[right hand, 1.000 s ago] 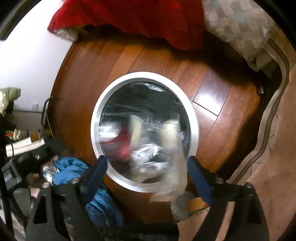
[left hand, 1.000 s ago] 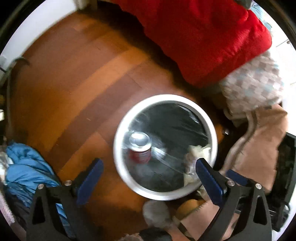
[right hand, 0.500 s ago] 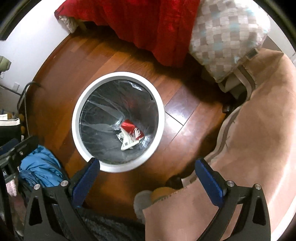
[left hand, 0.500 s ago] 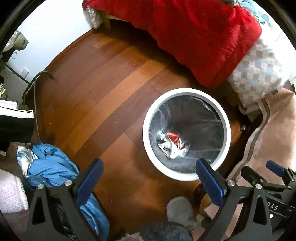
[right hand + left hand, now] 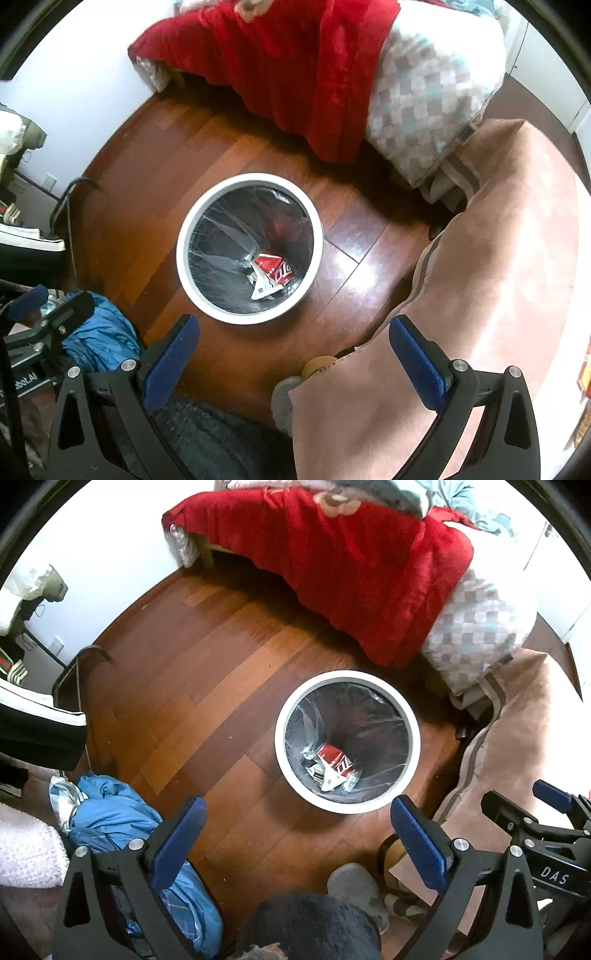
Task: Collect trash
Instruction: 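Move both open tools back toward the table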
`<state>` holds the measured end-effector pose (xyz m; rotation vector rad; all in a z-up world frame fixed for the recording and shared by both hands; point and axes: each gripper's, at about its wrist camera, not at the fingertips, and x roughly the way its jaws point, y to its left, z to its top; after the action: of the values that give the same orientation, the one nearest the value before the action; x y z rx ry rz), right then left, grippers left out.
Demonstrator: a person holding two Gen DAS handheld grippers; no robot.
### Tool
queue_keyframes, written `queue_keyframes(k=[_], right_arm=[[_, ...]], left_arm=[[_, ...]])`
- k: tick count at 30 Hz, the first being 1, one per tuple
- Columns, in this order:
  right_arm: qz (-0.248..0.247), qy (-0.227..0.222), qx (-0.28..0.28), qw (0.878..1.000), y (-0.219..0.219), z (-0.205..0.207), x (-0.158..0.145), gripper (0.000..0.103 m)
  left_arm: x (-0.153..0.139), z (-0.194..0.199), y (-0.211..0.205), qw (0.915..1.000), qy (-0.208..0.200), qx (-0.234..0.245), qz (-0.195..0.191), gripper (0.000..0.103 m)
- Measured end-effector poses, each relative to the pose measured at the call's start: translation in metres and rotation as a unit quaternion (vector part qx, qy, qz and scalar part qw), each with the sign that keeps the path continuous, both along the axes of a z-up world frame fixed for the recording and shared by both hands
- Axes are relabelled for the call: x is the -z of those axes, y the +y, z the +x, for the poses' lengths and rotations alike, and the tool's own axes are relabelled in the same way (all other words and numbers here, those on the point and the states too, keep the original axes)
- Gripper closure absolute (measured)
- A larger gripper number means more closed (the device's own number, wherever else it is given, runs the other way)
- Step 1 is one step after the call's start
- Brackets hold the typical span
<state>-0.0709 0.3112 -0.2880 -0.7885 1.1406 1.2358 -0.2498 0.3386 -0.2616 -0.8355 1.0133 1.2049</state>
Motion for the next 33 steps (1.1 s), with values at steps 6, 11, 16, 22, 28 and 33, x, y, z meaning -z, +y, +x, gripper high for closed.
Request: queue_keyframes(k=[6,11,16,22,28,33], right_arm=[[0.044,0.007,0.005,0.999,-0.033,0.001,-0.049,0.000],[0.097,0.034,0.023,0.994,-0.069,0.014,-0.101,0.000],[0.149,0.069,0.057,0.985,-0.127,0.044,-0.153,0.000],[0.137,0.051,0.142,0.979,-0.228,0.111,-0.161,0.000],[0.040,0.004,0.272,0.961,-0.343,0.214,-0.098,0.000],[-0.041,-0.021,0.345,0.938,-0.414,0.293,-0.039,0.000]], left_arm=[[-0.041,0.005,-0.029,0.9992,-0.019,0.015,0.032,0.001],[-0.080,0.014,-0.055,0.9969,-0.027,0.029,0.068,0.001],[-0.112,0.034,-0.090,0.9916,-0.034,0.058,0.111,0.001],[-0.092,0.114,-0.144,0.9832,-0.041,0.146,0.103,0.001],[-0.024,0.222,-0.201,0.9647,-0.020,0.260,0.039,0.001],[0.023,0.303,-0.245,0.9468,0.018,0.321,0.003,0.001]])
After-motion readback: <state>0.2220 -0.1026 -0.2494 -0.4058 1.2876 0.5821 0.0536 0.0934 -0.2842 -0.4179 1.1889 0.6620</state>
